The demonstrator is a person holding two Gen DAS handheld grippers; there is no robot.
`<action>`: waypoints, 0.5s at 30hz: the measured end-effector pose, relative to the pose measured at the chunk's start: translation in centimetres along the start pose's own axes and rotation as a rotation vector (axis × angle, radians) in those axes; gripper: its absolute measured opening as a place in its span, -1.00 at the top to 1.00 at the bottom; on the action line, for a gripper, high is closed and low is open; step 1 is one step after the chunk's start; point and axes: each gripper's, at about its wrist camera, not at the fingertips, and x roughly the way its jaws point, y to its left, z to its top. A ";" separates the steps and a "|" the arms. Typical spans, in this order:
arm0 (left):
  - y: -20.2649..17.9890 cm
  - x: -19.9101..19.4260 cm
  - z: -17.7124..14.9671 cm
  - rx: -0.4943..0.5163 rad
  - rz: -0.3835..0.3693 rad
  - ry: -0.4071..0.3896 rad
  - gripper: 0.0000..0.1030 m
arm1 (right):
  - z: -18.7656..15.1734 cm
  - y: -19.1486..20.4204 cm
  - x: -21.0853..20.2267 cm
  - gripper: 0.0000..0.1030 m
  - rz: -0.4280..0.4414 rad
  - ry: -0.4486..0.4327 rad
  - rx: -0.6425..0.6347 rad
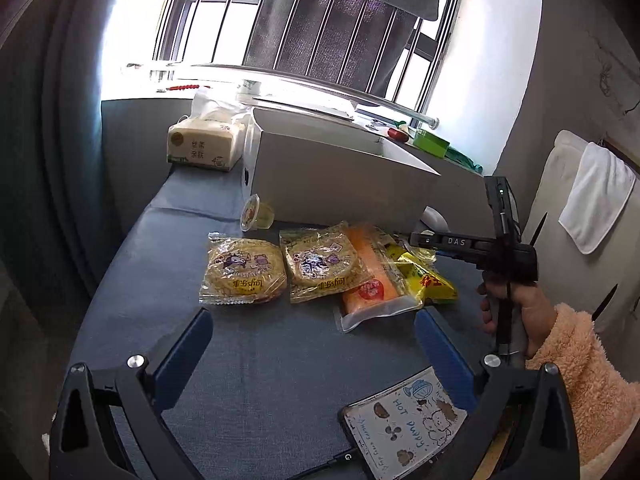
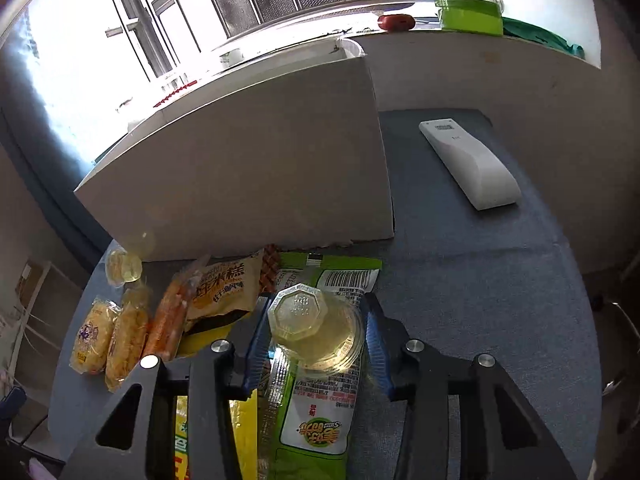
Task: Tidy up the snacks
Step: 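Grasp the clear jelly cup with the right gripper and drop it into the box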
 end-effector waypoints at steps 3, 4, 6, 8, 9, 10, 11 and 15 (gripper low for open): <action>0.4 0.9 1.4 0.017 -0.006 -0.001 -1.00 | -0.2 0.1 -1.4 0.08 0.017 -0.031 -0.003; 0.5 1.6 2.1 0.027 -0.006 0.009 -1.00 | -0.2 0.2 -2.2 0.08 0.028 -0.045 -0.004; 0.6 3.0 3.7 0.058 -0.001 0.023 -1.00 | -0.5 0.5 -3.8 0.08 0.049 -0.067 -0.004; 0.9 5.0 5.4 0.082 -0.009 0.047 -1.00 | -0.9 1.1 -5.7 0.08 0.084 -0.092 -0.013; 1.1 6.3 6.2 0.090 -0.008 0.064 -1.00 | -1.2 1.5 -6.8 0.08 0.081 -0.110 -0.024; 1.3 7.7 7.1 0.097 0.014 0.075 -0.99 | -1.6 2.0 -7.8 0.08 0.072 -0.126 -0.041; 1.5 9.2 7.7 0.110 0.036 0.099 -1.00 | -2.0 2.4 -8.7 0.08 0.063 -0.133 -0.054; 2.7 15.1 9.5 0.151 0.122 0.194 -0.98 | -3.7 3.5 -11.5 0.08 0.059 -0.138 -0.065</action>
